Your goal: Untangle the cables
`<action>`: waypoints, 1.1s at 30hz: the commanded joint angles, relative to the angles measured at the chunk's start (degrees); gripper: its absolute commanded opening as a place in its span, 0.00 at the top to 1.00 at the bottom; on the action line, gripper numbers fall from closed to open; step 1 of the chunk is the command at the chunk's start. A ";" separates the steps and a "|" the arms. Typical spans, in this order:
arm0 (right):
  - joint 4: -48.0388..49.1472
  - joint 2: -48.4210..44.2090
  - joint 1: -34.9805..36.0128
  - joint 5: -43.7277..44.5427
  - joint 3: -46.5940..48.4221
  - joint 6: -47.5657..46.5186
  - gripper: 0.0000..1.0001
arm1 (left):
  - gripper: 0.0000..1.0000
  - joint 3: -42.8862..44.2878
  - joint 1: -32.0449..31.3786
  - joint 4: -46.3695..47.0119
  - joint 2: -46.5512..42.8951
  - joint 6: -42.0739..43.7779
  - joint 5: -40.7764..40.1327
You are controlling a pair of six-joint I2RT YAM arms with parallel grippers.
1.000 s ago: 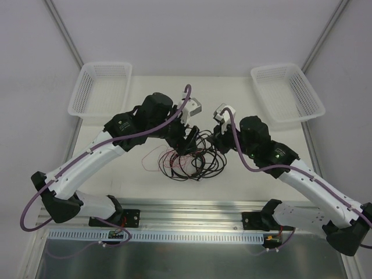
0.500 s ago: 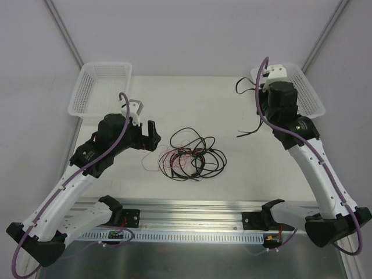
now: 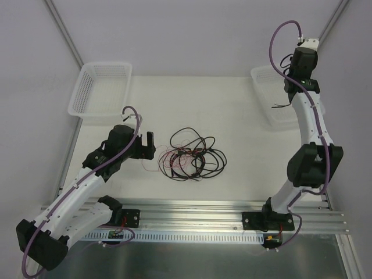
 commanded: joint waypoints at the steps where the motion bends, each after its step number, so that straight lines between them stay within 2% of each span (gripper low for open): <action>1: 4.76 7.10 -2.67 0.99 7.97 -2.51 0.95 | 0.01 -0.70 0.64 3.68 0.88 -0.04 2.43; 3: 3.11 13.34 -3.73 1.53 11.31 -2.70 0.91 | 0.01 -0.88 0.64 3.68 1.84 -0.04 2.96; 4: 1.96 15.28 -3.99 1.61 13.16 -2.35 0.85 | 0.01 -0.71 0.64 3.59 2.20 0.13 2.88; 5: 0.91 16.86 -4.26 1.70 16.40 -1.65 0.75 | 0.01 -0.62 0.64 3.67 2.63 0.31 2.79; 6: -0.93 19.66 -4.26 1.62 17.39 -1.29 0.50 | 0.01 -0.27 0.64 3.68 3.33 0.40 2.70; 9: -2.97 19.09 -4.08 -1.19 17.05 2.73 0.26 | 0.01 -0.09 0.72 3.68 4.48 0.66 3.66; 12: -2.18 15.40 -2.86 -6.11 11.17 6.78 0.18 | 0.01 0.08 0.72 3.68 5.53 0.49 5.51; 17: -4.81 5.30 2.67 -10.24 2.30 12.41 0.16 | 0.01 0.17 0.64 3.59 6.33 -0.13 7.52; 21: -6.92 -3.67 8.12 -17.01 -11.65 18.04 0.18 | 0.01 0.61 0.64 3.15 7.73 -0.74 9.20; 24: -8.06 -10.70 14.01 -20.09 -18.53 22.86 0.19 | 0.01 0.53 0.64 3.06 8.26 -1.62 10.17; 29: -6.67 -20.28 26.75 -16.24 -33.12 31.38 0.21 | 0.01 0.35 0.64 2.71 9.67 -2.33 12.45; 33: -3.95 -27.40 36.94 -6.40 -40.77 43.33 0.23 | 0.01 1.40 0.55 2.53 12.74 -6.18 16.50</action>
